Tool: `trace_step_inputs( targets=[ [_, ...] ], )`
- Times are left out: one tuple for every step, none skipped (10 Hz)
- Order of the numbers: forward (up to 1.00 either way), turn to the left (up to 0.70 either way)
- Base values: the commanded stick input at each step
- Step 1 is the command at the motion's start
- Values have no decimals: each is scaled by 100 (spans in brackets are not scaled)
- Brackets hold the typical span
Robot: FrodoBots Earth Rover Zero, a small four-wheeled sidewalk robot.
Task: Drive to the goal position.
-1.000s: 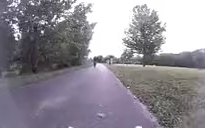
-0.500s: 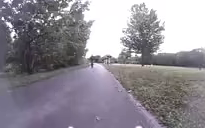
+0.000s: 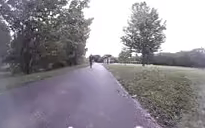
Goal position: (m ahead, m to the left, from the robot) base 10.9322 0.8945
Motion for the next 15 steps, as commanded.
trace_step_inputs(
  targets=[
    [70,0],
    [70,0],
    [70,0],
    [70,0],
    [70,0],
    [70,0],
    [70,0],
    [70,0],
    [70,0],
    [70,0],
    [70,0],
    [70,0],
    [70,0],
    [70,0],
    [70,0]
  ],
)
